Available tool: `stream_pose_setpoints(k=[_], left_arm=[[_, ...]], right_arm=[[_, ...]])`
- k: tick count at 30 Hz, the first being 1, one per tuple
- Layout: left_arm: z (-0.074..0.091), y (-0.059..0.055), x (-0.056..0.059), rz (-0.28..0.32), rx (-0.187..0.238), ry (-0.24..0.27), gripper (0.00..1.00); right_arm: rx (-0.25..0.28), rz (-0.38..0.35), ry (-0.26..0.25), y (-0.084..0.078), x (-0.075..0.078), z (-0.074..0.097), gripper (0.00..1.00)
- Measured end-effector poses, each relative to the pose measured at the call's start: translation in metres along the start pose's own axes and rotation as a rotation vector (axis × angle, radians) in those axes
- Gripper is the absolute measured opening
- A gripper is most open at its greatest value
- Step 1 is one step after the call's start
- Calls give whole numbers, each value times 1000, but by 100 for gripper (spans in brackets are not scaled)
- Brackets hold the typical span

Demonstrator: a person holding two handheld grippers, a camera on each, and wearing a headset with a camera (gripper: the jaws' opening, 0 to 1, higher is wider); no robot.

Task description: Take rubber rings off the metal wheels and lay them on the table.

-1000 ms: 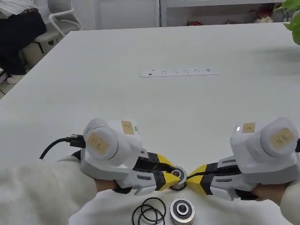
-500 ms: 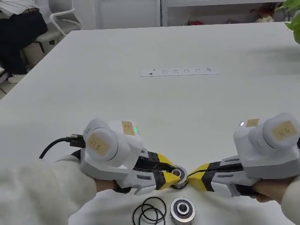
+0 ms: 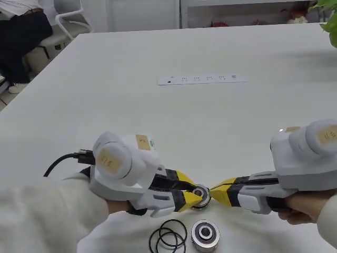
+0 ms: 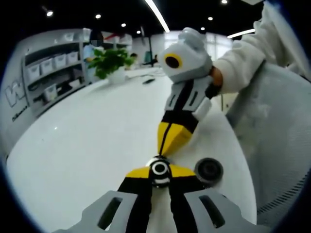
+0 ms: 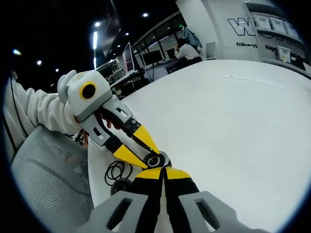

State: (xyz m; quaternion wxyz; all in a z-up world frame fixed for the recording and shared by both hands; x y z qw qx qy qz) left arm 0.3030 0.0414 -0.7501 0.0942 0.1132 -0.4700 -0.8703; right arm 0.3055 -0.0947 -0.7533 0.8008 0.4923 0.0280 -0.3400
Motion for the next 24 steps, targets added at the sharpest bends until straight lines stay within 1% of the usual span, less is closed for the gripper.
stream_pose_setpoints(k=[4,9,16,24], left_arm=[[0,0,0,0,2,1,13],[0,0,0,2,3,0,13],[0,0,-1,2,6,0,13],[0,-1,-1,-1,7,2,13]], right_arm=[[-4,0,-5,1,-4,-1,0],[-4,-3,-1,1,-4,-2,0],[-6,16,6,3,-5,-3,0],[-7,19,9,4,-6,-4,0]])
Point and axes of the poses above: the centre of the closed fingertips' face, and the gripper's own axes: z roughly backward along the fingers, x roughly to its right, y roughly out of its top, the point moved 8 cm from there along z, roughly backward along the fingers, and after that the axes turned 4 degrees about -z, right-handed, at the moved point
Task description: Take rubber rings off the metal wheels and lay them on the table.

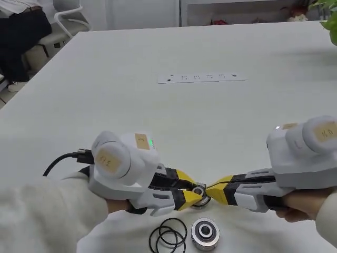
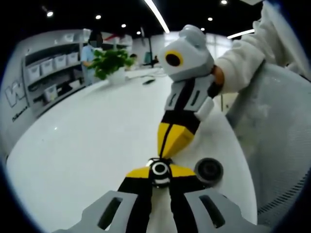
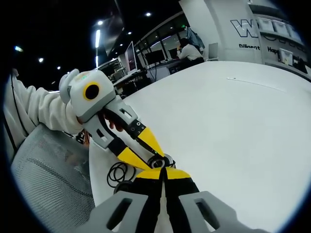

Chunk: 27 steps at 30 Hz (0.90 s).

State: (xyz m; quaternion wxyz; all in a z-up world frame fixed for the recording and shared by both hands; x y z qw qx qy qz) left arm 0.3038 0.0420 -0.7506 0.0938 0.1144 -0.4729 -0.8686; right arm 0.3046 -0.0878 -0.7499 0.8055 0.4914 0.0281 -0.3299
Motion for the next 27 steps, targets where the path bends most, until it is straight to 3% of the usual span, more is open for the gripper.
stream_pose_setpoints(k=[10,22,27], left_arm=[[0,0,0,0,4,0,13],[1,0,-1,40,2,-14,14],[9,3,-2,23,-6,-19,18]], right_arm=[[16,34,36,5,-5,-2,0],[24,-3,7,4,2,2,0],[17,-2,1,3,2,3,0]])
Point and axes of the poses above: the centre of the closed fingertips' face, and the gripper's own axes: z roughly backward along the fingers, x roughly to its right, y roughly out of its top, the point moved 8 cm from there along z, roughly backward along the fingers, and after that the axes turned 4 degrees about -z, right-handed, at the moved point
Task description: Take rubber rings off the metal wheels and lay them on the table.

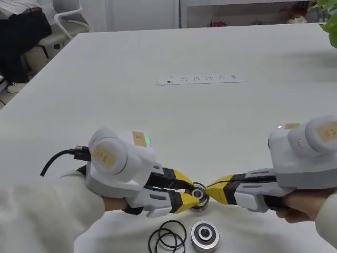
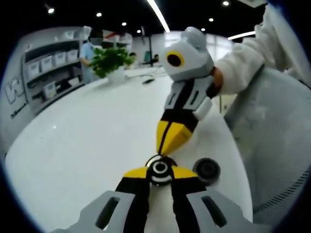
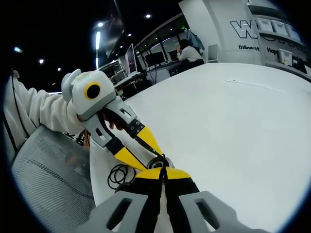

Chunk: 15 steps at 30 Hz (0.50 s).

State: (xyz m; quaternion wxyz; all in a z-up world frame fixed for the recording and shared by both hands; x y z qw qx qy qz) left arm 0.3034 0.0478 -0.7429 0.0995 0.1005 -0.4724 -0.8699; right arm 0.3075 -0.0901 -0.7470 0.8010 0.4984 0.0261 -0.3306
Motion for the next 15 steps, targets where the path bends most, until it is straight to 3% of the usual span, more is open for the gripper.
stream_pose_setpoints(k=[5,8,15], left_arm=[[13,8,0,4,26,-2,29],[27,15,0,41,65,-4,37],[59,24,3,17,80,23,49]], right_arm=[[4,-7,1,1,0,2,0],[5,-15,2,1,-1,3,0],[16,-18,8,5,-6,5,0]])
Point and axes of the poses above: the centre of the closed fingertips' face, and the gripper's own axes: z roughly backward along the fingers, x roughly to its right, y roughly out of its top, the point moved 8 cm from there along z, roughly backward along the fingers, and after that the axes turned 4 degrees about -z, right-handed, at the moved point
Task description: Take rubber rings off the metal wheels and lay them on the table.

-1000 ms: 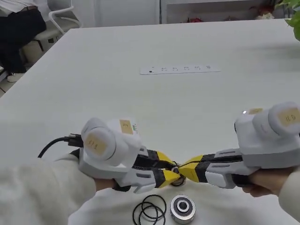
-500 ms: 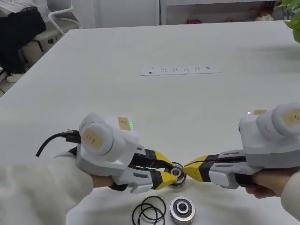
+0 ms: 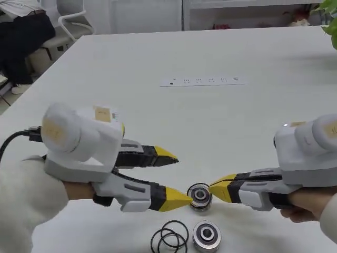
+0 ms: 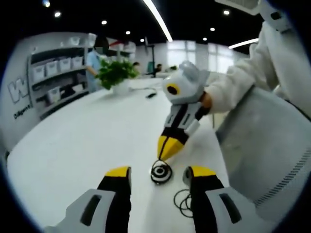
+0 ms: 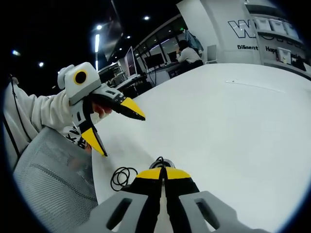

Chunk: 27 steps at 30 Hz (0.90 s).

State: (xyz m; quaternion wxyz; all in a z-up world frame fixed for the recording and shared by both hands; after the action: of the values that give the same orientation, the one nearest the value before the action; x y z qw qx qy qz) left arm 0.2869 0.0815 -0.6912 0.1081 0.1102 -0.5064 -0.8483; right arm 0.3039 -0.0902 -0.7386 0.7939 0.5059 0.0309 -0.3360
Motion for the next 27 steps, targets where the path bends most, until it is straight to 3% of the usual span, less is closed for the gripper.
stream_pose_setpoints(k=[9,13,17,27], left_arm=[[40,7,6,-28,10,79,62],[53,5,14,-34,-2,87,70],[68,1,21,-43,-22,118,72],[93,-8,31,23,15,198,80]], right_arm=[[30,-11,-12,5,2,7,0],[46,-14,-14,9,1,9,0],[62,-21,-14,13,0,12,0],[94,-34,-7,22,-5,16,0]])
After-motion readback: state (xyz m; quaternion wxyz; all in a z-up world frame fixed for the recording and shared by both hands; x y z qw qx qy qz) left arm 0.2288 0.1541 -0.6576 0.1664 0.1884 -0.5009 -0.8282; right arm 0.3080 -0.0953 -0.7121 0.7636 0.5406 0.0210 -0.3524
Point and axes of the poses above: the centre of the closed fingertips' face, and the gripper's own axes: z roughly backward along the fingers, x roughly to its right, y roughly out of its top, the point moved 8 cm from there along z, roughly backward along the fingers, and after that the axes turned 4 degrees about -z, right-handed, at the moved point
